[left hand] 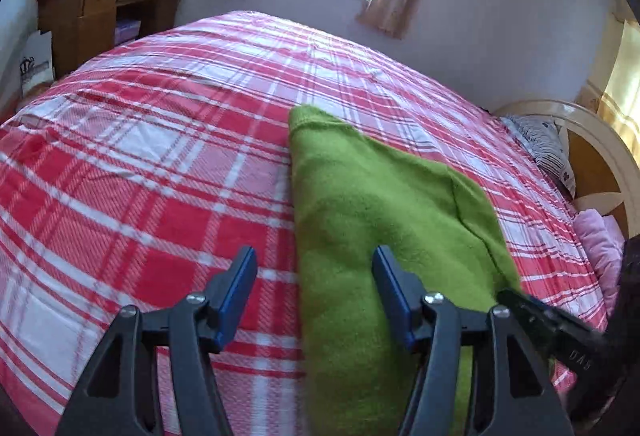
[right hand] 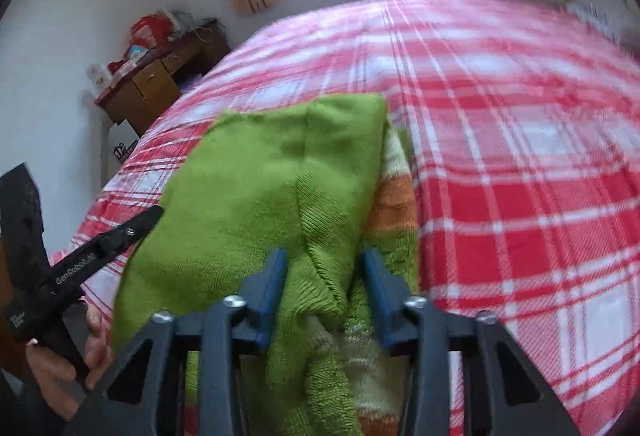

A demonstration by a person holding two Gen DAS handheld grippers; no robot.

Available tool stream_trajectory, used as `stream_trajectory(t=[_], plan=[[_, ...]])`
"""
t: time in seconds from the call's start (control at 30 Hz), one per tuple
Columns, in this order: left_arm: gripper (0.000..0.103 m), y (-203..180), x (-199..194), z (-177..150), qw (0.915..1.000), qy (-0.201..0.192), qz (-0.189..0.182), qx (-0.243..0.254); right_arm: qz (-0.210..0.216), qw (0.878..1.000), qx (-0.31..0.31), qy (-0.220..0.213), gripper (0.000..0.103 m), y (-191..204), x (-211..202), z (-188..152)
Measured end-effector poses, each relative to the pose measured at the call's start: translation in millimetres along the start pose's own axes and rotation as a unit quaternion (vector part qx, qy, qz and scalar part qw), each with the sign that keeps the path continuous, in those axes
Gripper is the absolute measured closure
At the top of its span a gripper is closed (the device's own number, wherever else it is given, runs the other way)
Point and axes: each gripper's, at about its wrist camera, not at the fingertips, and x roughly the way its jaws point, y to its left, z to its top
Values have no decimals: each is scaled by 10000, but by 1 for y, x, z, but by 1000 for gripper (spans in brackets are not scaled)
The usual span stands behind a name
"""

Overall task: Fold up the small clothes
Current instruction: 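Grasp the folded sweater edge with the right gripper while the left gripper grasps it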

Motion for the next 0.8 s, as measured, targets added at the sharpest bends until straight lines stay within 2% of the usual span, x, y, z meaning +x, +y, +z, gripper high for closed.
stream_trajectory(t=[0.13, 0.2, 0.27, 0.33, 0.4, 0.47, 0.53, 0.57, 0.6, 0.7, 0.8], plan=[[41, -14, -1, -5, 9996, 72, -76, 246, -541, 9977, -203, -343, 88, -3, -15, 3], [37, -20, 3, -4, 9992, 67, 106, 384, -459, 9988, 76, -132, 88, -17, -3, 0], [34, -21, 7, -4, 9988, 134, 215, 418, -305, 9987, 308, -260, 88, -28, 1, -1], [23, -18, 11, -3, 9987, 227, 262, 364, -170, 9982, 478, -312, 86, -34, 1, -4], [15, -11, 14, -1, 9984, 363, 312, 293, -68, 9973, 679, -281, 65, -42, -1, -7], [15, -4, 7, 1, 9981, 501, 106, 332, 73, 9953, 949, -167, 46, -53, -5, -11], [15, 3, -7, 3, 9975, 578, -148, 382, 564, 9894, 1337, -90, 46, -67, -17, -19], [14, 9, -16, 3, 9975, 559, -200, 373, 660, 9874, 1438, -89, 46, -69, -21, -23], [12, 14, -24, 4, 9978, 533, -182, 342, 683, 9863, 1494, -121, 45, -71, -29, -27], [12, 25, -35, 12, 9986, 418, -301, 140, 346, 9894, 1341, -433, 45, -66, -59, -33], [12, 22, -34, 28, 9977, 334, -575, -123, 342, 9932, 872, -689, 45, -50, -70, -14]])
